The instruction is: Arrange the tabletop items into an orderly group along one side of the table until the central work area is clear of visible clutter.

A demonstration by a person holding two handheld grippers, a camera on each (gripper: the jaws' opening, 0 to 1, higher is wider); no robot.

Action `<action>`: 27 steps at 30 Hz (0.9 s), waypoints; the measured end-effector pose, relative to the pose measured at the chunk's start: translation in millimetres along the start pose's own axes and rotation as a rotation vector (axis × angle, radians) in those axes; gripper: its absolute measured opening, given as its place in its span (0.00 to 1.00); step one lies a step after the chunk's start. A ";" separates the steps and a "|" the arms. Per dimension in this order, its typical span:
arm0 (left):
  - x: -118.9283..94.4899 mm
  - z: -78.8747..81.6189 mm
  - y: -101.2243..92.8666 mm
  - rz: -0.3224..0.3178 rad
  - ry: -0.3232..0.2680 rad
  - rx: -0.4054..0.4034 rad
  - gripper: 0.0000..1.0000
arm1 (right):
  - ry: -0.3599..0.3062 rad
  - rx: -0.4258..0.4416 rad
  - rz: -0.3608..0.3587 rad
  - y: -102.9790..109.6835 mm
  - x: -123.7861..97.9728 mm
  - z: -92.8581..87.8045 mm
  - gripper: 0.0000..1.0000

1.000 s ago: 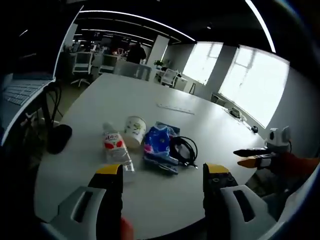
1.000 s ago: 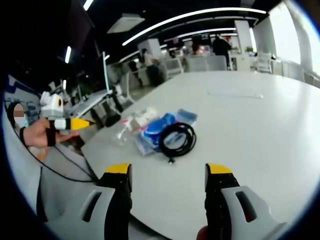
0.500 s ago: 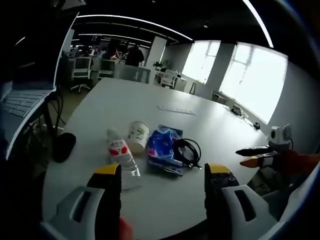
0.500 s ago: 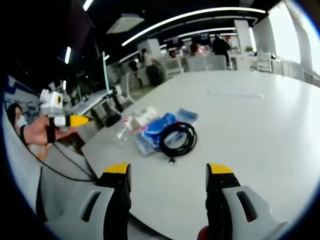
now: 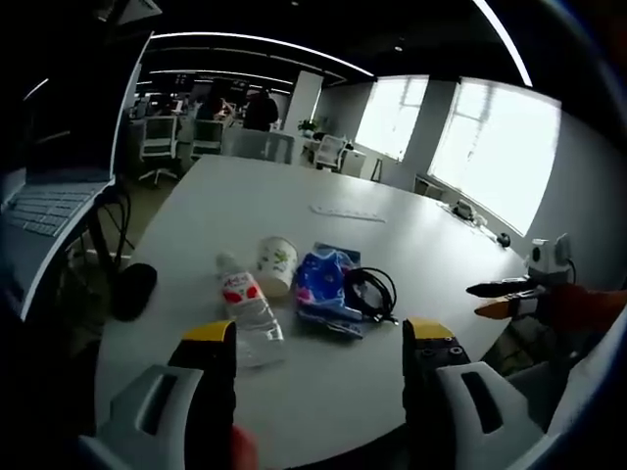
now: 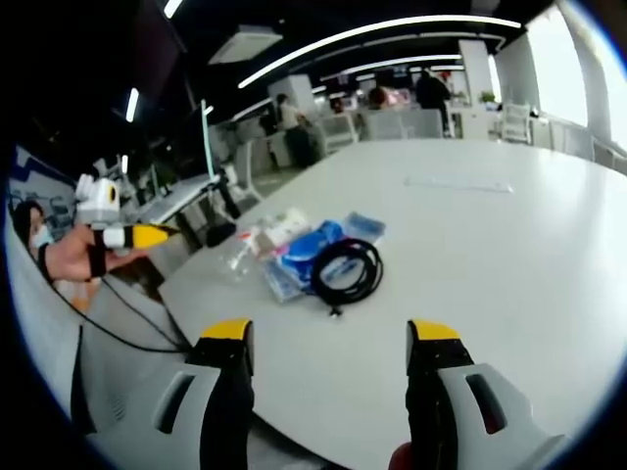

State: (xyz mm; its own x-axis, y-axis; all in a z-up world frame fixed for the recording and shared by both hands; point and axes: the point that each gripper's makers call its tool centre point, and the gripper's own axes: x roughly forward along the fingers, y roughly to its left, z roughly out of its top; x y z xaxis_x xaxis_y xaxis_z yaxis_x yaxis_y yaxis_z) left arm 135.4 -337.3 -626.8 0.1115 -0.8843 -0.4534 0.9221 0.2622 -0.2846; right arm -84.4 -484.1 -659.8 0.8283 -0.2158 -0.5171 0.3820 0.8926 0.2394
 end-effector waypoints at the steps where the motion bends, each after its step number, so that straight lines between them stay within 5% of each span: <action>1: -0.2 0.1 0.6 0.000 0.002 0.001 0.69 | 0.000 0.002 -0.001 -0.1 -0.5 -0.3 0.61; 18: 6.5 4.2 6.1 0.003 -0.009 -0.050 0.67 | 0.004 0.006 0.007 4.9 -2.0 -7.6 0.62; 27: 16.5 -5.6 10.9 0.016 0.037 -0.053 0.67 | 0.009 0.023 0.001 2.6 -3.2 -12.0 0.62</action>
State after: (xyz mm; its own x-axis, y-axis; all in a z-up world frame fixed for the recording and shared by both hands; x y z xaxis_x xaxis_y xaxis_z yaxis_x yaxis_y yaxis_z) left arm 145.2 -346.8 -642.1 0.1115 -0.8651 -0.4890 0.8994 0.2971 -0.3206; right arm -91.0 -476.4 -667.4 0.8247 -0.2115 -0.5245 0.3911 0.8833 0.2587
